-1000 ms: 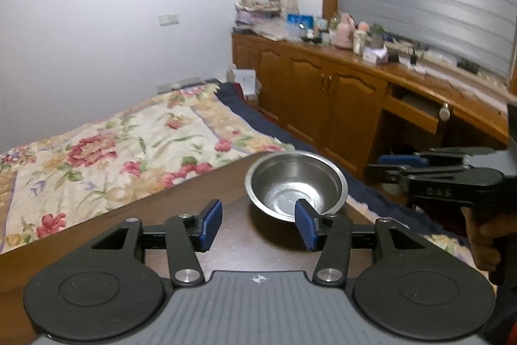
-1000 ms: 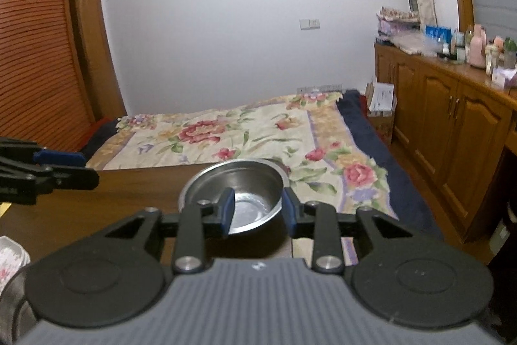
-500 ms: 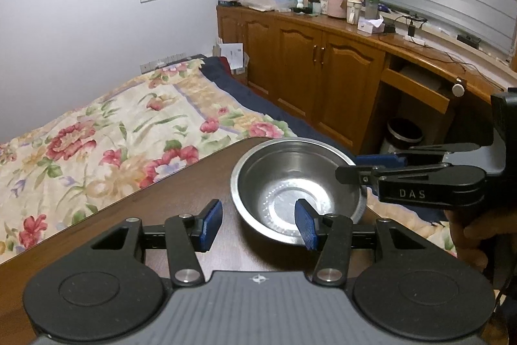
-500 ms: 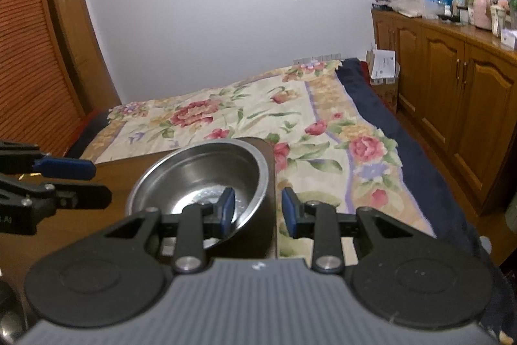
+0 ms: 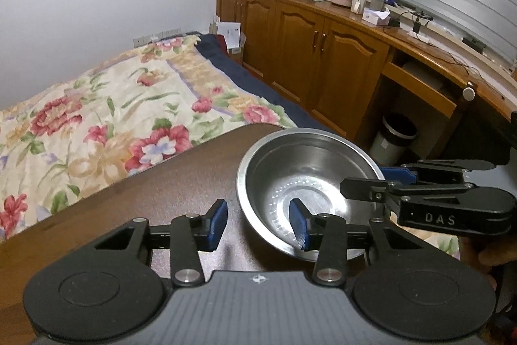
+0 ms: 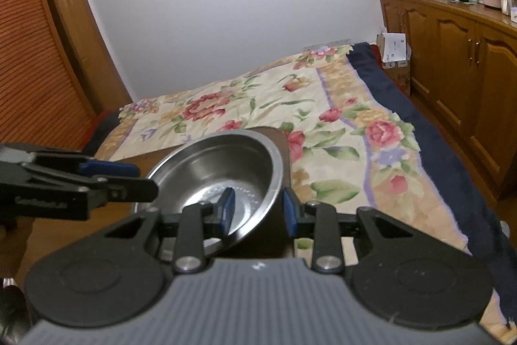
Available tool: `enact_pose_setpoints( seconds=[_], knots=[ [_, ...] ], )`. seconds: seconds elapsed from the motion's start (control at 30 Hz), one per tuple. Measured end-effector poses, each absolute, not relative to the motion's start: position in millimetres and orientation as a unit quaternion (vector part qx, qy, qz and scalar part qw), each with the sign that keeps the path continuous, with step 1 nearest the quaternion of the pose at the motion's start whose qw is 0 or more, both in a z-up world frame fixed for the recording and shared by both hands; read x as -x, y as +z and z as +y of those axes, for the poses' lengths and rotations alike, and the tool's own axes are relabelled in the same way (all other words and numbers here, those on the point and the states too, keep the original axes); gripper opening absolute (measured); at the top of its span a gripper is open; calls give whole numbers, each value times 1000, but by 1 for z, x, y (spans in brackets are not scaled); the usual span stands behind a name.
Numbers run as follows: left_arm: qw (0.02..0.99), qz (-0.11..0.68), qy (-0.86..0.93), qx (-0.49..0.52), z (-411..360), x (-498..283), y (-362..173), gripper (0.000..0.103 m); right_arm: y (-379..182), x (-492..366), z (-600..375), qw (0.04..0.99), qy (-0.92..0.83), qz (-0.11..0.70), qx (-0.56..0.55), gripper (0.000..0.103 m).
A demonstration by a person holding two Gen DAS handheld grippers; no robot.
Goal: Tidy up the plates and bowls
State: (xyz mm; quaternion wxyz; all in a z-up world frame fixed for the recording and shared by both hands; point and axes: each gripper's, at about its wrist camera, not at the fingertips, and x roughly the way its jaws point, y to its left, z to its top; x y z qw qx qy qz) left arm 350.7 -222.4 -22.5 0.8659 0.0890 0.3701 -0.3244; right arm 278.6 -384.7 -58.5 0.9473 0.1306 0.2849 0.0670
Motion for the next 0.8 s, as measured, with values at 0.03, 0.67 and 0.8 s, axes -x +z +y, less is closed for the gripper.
enact_pose_setpoints(
  seconds=[0.03,0.67,0.8],
  knots=[
    [865,372,-326,-87,-222,-351,-23,42,-58,-279,-384,947,69,286,-132,33],
    [849,403,-337,-62,-219,-358,-32,26,-60,-278,-378,941,77,300,-139,32],
    [850,404,-334,-64,-218,-356,-30,25,-60,-278,-378,940,78,302,-139,30]
  ],
)
